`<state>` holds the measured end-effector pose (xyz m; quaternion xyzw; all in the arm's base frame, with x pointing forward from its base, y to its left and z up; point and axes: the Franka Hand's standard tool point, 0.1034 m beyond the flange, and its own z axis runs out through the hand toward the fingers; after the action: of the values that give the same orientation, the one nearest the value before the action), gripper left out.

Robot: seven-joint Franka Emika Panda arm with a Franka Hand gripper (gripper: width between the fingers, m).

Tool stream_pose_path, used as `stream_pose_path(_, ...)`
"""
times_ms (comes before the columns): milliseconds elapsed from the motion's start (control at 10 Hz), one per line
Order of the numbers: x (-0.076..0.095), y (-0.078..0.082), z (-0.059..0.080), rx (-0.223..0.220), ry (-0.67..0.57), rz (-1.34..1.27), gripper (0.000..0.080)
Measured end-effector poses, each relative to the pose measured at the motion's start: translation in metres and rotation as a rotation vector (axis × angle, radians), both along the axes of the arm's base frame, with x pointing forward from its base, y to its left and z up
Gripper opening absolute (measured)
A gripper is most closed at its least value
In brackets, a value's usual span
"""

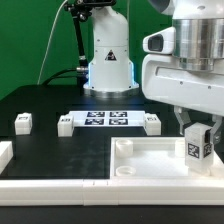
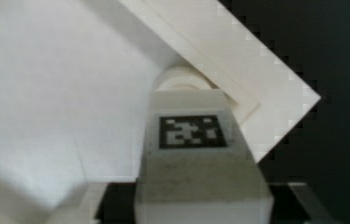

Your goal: Assemble one leg

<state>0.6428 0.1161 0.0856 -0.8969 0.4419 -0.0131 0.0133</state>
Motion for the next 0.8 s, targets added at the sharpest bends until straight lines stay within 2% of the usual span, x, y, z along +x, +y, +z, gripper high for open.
stream_pose_path(200,-0.0007,-0.0007,0.0000,0.001,0.005,-0.166,0.0290)
stream_pose_path(400,-0.0004,-0.0008,0.0001,-0.001,0.003,-0.118,0.0290)
stream_pose_path(500,-0.0007,0.0002,-0.0002,0.001,0.003,-0.115,0.0360)
stream_pose_path(600,-0.0012,0.0018,-0.0008,-0.001,0.004,-0.088,0.0508)
stream_pose_path(700,-0.0020,0.0046,-0.0016,-0.006,0.004,0.037,0.0508)
stream_pose_path(800,-0.0031,0.0074,-0.0032,-0.008,0.005,0.158,0.0627)
